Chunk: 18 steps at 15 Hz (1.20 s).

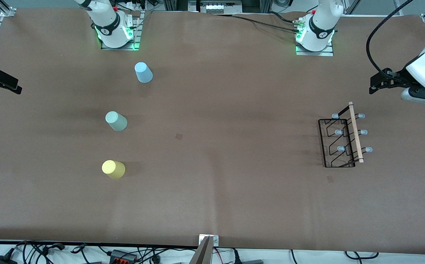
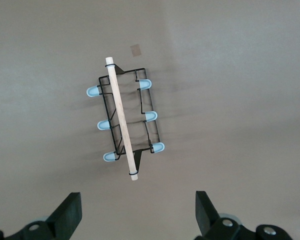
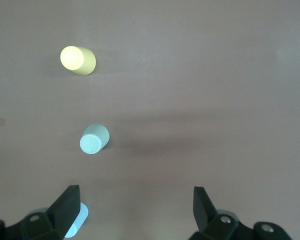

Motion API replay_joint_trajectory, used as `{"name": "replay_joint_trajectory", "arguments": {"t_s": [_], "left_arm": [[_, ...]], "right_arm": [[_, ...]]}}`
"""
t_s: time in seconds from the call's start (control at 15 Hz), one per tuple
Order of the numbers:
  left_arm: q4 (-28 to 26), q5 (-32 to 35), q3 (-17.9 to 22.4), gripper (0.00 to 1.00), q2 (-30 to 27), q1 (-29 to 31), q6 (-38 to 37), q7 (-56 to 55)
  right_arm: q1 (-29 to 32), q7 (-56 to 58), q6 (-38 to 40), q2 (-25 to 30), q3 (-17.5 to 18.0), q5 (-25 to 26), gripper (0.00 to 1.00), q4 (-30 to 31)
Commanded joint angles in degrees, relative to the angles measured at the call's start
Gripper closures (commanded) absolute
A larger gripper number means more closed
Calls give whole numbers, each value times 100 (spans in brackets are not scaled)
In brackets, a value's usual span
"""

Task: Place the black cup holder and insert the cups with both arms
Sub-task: 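Reach the right gripper to the teal cup while the left gripper reaches the rack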

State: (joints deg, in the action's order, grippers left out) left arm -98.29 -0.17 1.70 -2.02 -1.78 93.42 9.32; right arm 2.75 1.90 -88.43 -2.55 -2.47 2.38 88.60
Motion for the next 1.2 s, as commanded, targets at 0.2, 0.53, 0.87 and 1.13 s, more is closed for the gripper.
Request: {"name": "replay_joint_trajectory", "arguments": {"t_s": [0.2, 0.53, 0.87, 1.13], "left_arm": [[-24, -18, 14, 0, -53, 37, 18, 34], [-6, -18, 14, 0, 26, 37, 0, 43], [573, -27, 14, 0, 869, 152, -210, 70], [917, -36, 14, 0, 1415, 353, -456, 140]], "right_arm": [[-29, -23, 27, 149, -8, -45, 0, 131], [-82, -14, 71, -17, 27, -45, 0, 149], [-344, 65, 343, -605, 28, -45, 0, 158], [-513, -49, -1269, -335, 28, -281, 0, 1586]]}}
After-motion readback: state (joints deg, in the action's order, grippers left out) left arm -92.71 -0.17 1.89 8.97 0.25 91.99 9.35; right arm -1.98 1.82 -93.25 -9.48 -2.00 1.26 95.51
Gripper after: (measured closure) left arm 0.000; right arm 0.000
